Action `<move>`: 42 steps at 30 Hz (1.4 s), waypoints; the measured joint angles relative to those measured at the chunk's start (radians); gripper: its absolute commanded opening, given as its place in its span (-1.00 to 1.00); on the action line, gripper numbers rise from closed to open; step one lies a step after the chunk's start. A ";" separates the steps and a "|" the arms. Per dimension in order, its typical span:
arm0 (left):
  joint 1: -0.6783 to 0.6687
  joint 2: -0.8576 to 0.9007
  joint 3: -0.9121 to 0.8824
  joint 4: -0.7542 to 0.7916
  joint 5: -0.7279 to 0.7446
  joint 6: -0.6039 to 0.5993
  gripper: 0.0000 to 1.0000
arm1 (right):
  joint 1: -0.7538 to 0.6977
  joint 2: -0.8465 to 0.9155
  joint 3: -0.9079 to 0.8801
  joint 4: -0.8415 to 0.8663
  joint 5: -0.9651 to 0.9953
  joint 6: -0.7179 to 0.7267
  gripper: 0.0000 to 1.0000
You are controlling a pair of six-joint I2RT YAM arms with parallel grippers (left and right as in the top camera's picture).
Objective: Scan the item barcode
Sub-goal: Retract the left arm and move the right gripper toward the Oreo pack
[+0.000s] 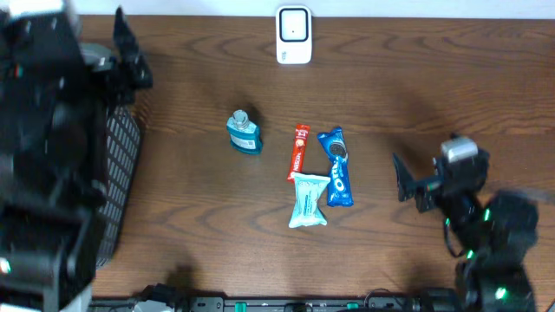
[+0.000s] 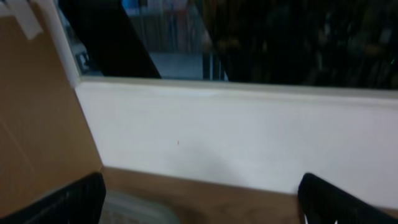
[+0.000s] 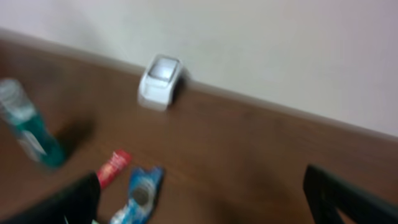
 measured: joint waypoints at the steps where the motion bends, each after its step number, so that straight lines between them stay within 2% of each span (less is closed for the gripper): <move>1: 0.000 -0.047 -0.066 0.047 0.000 0.000 0.97 | 0.000 0.088 0.093 -0.071 -0.024 -0.006 0.99; 8: 0.016 -0.320 -0.390 0.271 0.000 0.004 0.96 | 0.000 0.447 0.583 -0.568 -0.121 -0.014 0.98; 10: 0.029 -0.394 -0.427 0.285 0.004 0.003 0.96 | 0.000 0.506 0.699 -0.647 -0.158 -0.006 0.99; 13: 0.048 -0.505 -0.441 0.298 0.019 0.003 0.96 | 0.000 0.541 0.790 -0.673 -0.204 0.005 0.98; 19: 0.080 -0.661 -0.440 0.307 0.068 0.003 0.96 | 0.004 0.552 0.805 -0.652 -0.263 0.000 0.98; 25: 0.086 -0.702 -0.496 0.364 0.122 0.003 0.96 | 0.079 0.616 0.805 -0.665 -0.252 -0.007 0.98; 35: 0.086 -0.816 -0.702 0.534 0.138 0.003 0.96 | 0.319 0.792 0.805 -0.651 -0.098 -0.011 0.98; 42: 0.123 -1.011 -0.855 0.711 0.142 0.005 0.96 | 0.366 0.837 0.805 -0.616 -0.061 -0.011 0.99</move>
